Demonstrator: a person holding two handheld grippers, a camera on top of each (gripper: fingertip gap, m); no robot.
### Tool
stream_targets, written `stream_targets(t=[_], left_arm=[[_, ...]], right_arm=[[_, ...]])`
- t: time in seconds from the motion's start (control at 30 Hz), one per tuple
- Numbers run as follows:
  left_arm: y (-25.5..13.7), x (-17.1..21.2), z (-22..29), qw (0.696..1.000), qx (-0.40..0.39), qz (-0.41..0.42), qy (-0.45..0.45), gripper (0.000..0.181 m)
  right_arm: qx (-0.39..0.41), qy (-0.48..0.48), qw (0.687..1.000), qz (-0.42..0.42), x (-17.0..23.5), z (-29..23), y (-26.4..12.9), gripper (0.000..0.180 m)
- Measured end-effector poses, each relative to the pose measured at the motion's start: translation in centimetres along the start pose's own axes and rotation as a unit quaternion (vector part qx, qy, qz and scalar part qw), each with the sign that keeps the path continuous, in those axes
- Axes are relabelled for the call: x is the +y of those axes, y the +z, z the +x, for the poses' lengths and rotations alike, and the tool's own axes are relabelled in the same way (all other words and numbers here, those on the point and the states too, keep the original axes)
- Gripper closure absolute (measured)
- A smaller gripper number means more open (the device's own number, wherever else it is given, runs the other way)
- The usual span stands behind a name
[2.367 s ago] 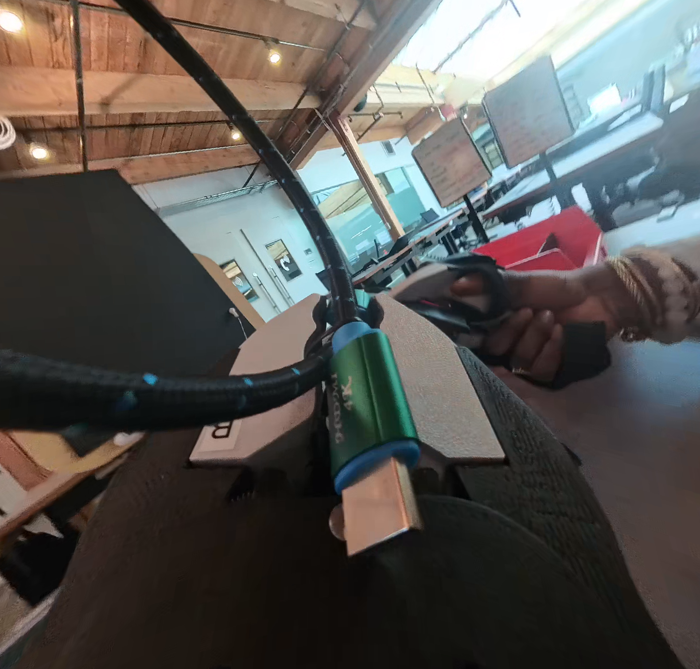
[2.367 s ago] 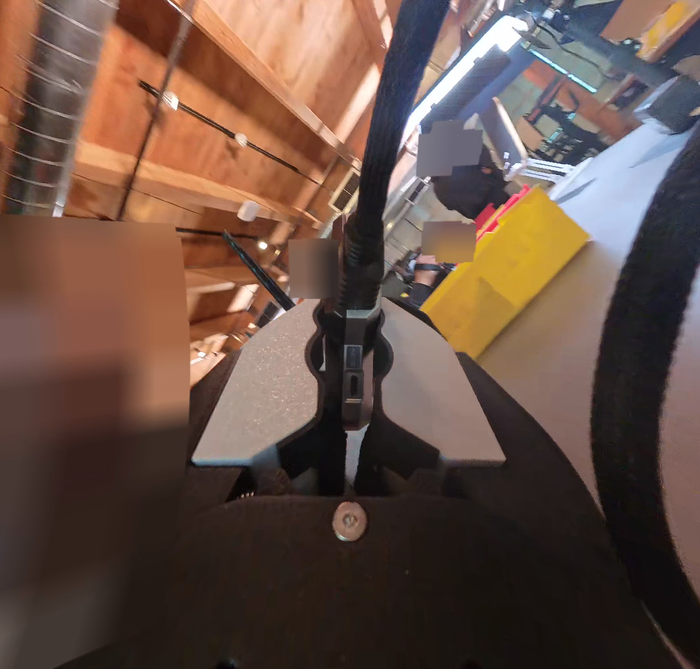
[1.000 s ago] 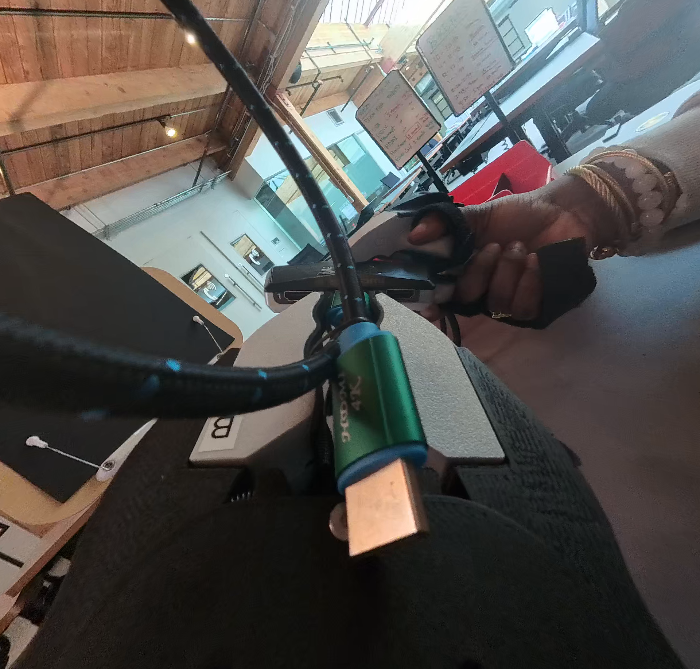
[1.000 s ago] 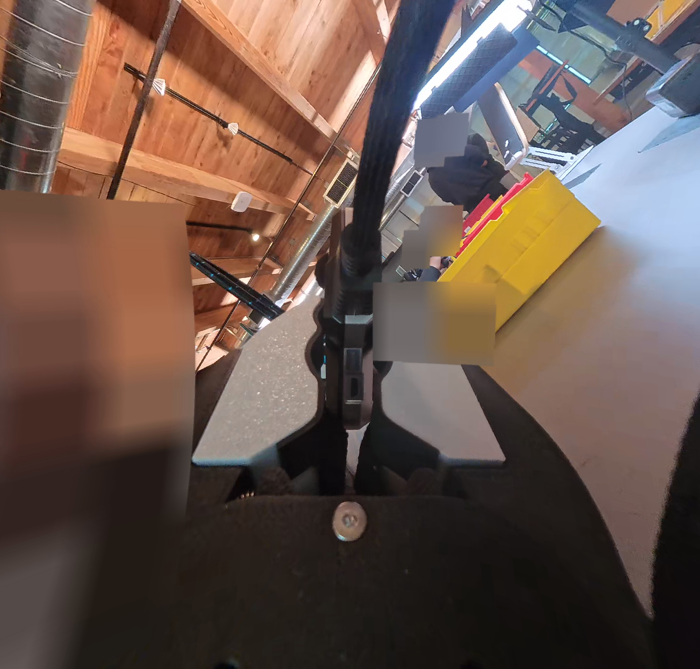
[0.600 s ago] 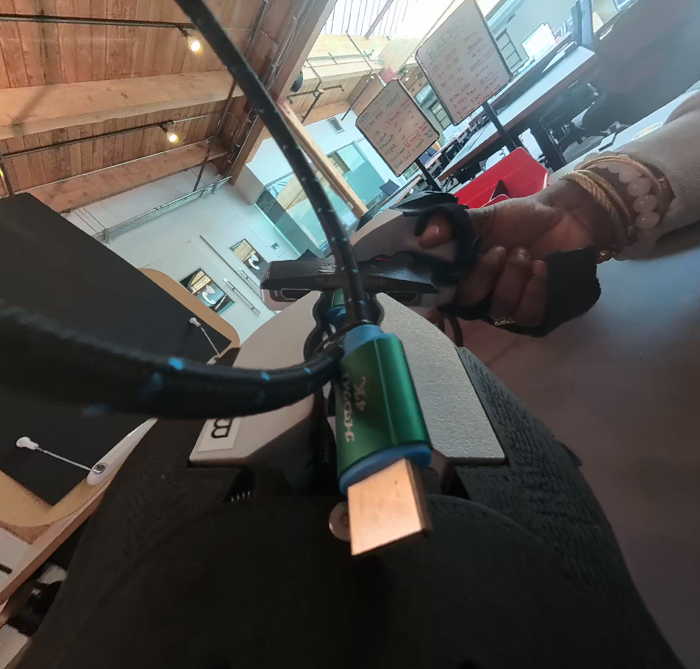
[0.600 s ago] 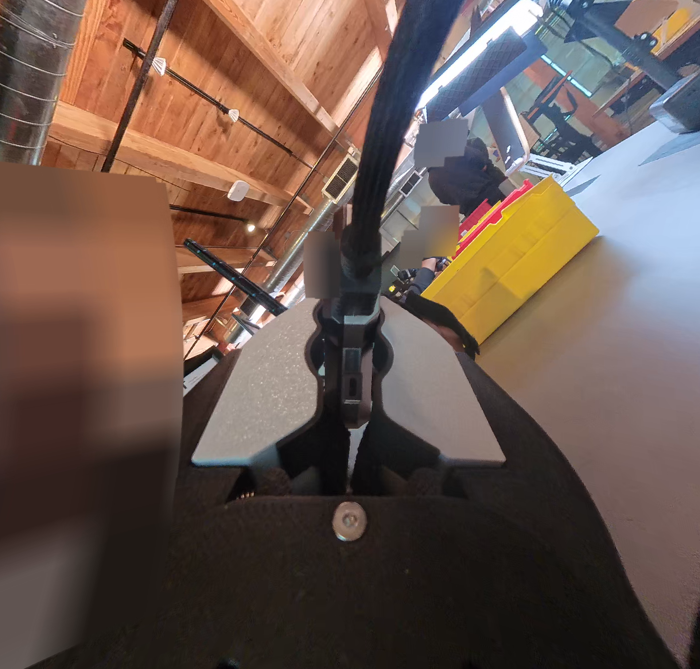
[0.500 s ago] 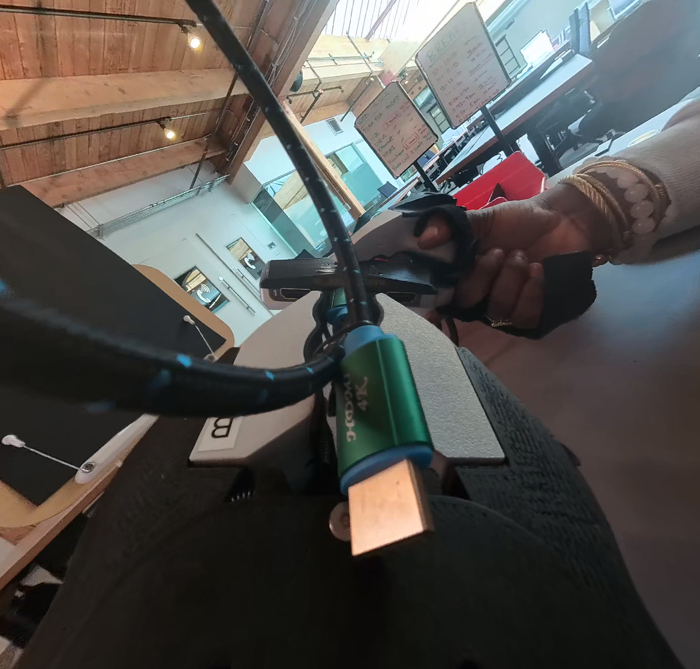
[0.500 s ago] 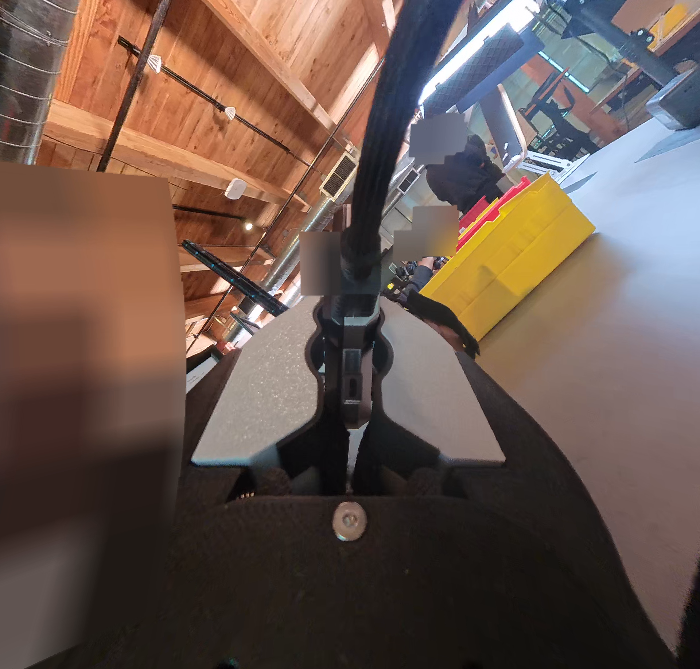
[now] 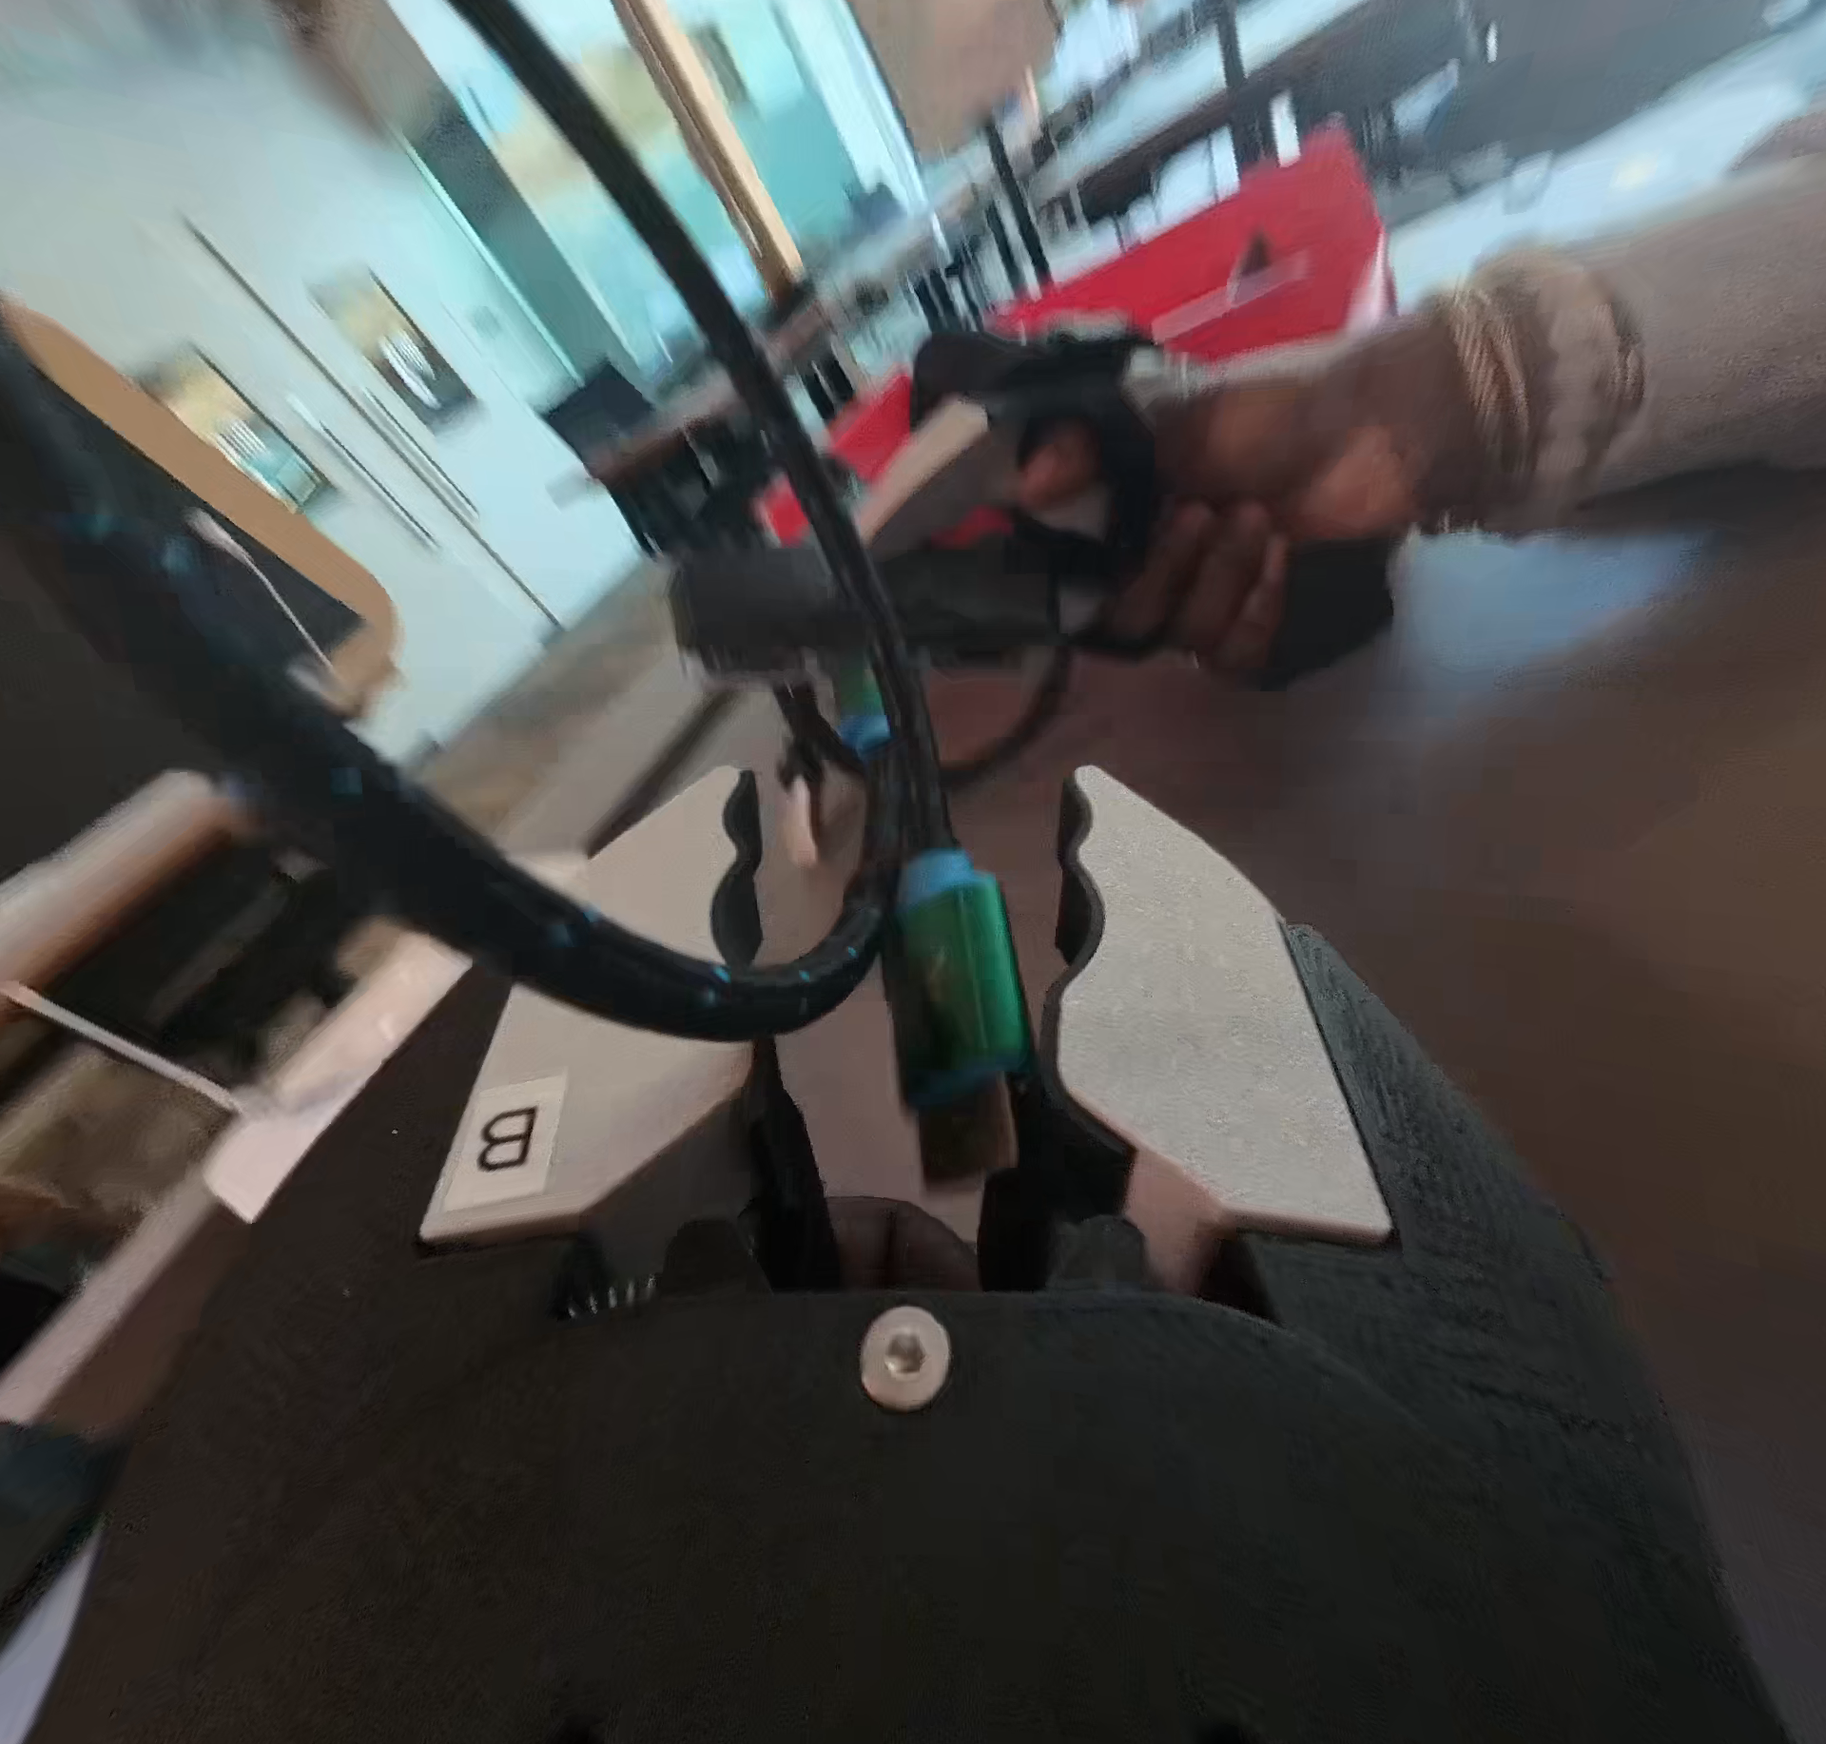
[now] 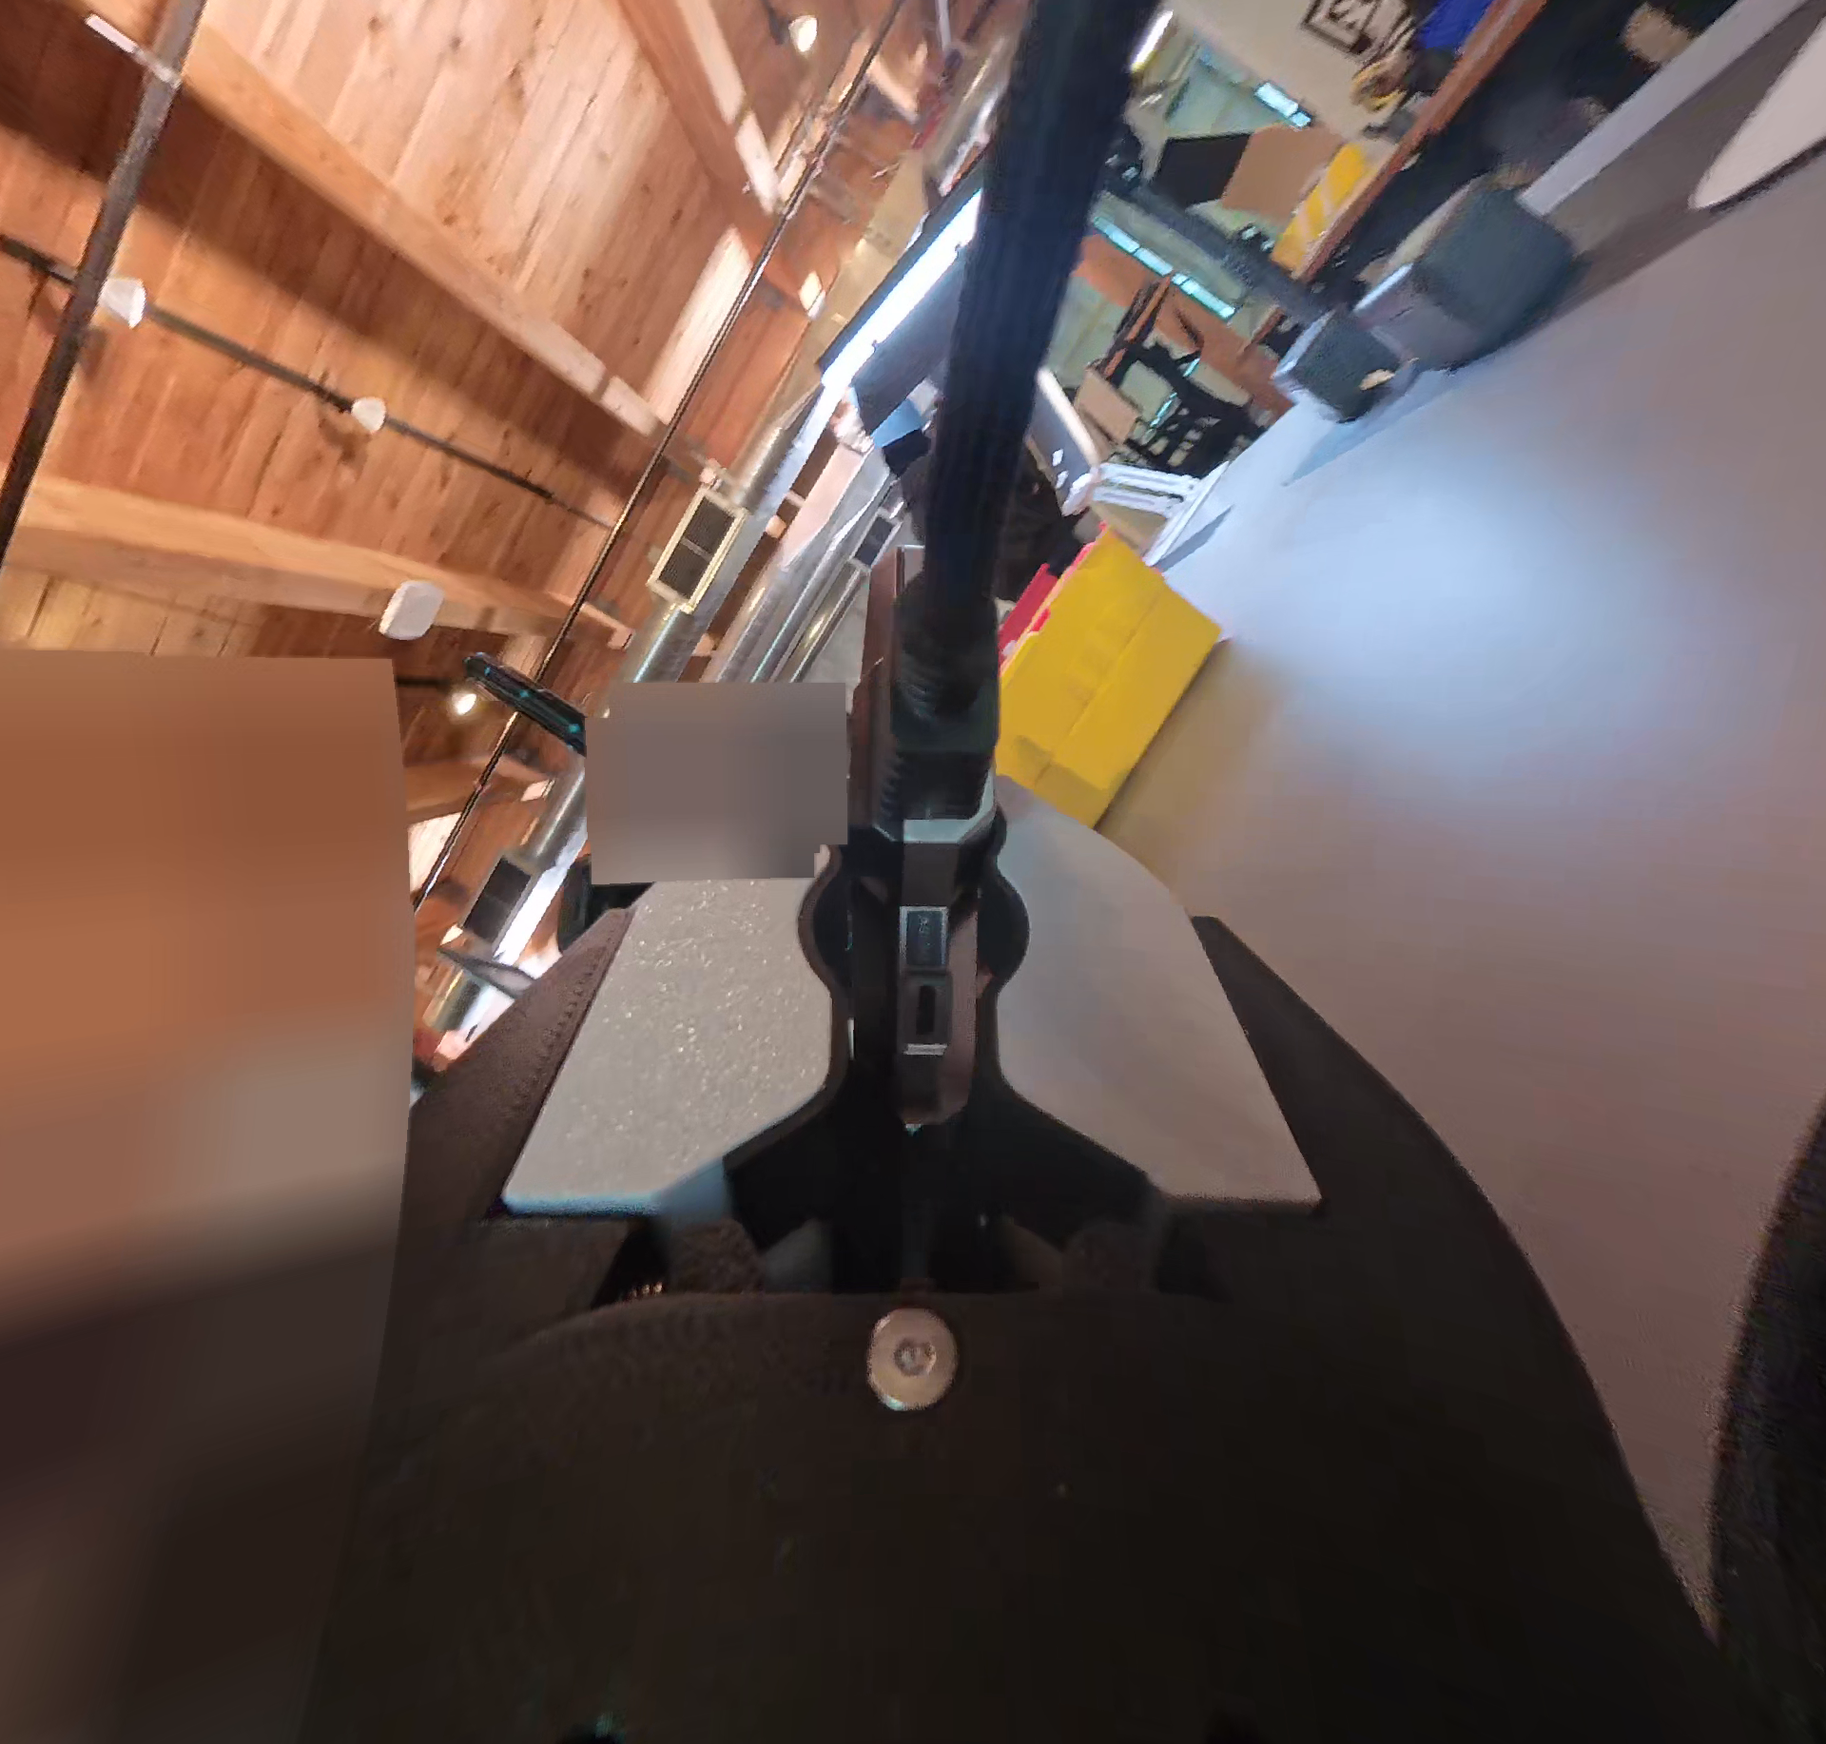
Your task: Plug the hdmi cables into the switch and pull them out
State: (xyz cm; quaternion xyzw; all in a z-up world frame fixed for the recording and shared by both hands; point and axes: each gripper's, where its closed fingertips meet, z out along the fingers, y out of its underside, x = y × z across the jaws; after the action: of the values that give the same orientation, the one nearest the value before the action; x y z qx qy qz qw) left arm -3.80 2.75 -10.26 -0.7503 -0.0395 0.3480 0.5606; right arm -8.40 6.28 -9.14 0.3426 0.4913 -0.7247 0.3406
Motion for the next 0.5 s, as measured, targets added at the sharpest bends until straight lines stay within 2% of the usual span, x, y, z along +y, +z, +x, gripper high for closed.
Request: stream_targets(t=[0.03, 0.1, 0.17, 0.27, 0.37, 0.43, 0.5], left_arm=[[0.0, 1.4, 0.3, 0.999, 0.025, -0.044, -0.008, 0.12], [-0.8, 3.6, 0.6, 0.991, 0.061, -0.115, -0.007, 0.117], [-2.0, 3.9, -0.8, 0.992, 0.045, -0.117, -0.008, 0.116], [-4.3, 0.8, -4.7, 0.997, -0.026, -0.014, -0.07, 0.118], [-7.0, -2.7, -8.6, 0.975, -0.118, 0.13, -0.139, 0.125], [-7.3, -3.0, -9.1, 0.969, -0.145, 0.143, -0.138, 0.129], [-6.0, -1.7, -8.2, 0.981, -0.136, 0.086, -0.11, 0.129]], right_arm=[[0.011, 0.001, 1.0, 0.009, -0.3, 0.5, -0.2, 0.158], [0.035, -0.002, 0.999, 0.027, -1.0, 1.3, -0.7, 0.158], [0.062, -0.013, 0.997, 0.037, -1.5, 2.1, -1.2, 0.158], [0.103, -0.031, 0.994, 0.022, -1.4, 3.4, -1.5, 0.158], [0.152, -0.056, 0.987, -0.022, -0.3, 4.8, -1.4, 0.158], [0.168, -0.062, 0.983, -0.043, 0.4, 5.3, -1.3, 0.157], [0.177, -0.059, 0.981, -0.054, 0.7, 5.6, -1.2, 0.157]])
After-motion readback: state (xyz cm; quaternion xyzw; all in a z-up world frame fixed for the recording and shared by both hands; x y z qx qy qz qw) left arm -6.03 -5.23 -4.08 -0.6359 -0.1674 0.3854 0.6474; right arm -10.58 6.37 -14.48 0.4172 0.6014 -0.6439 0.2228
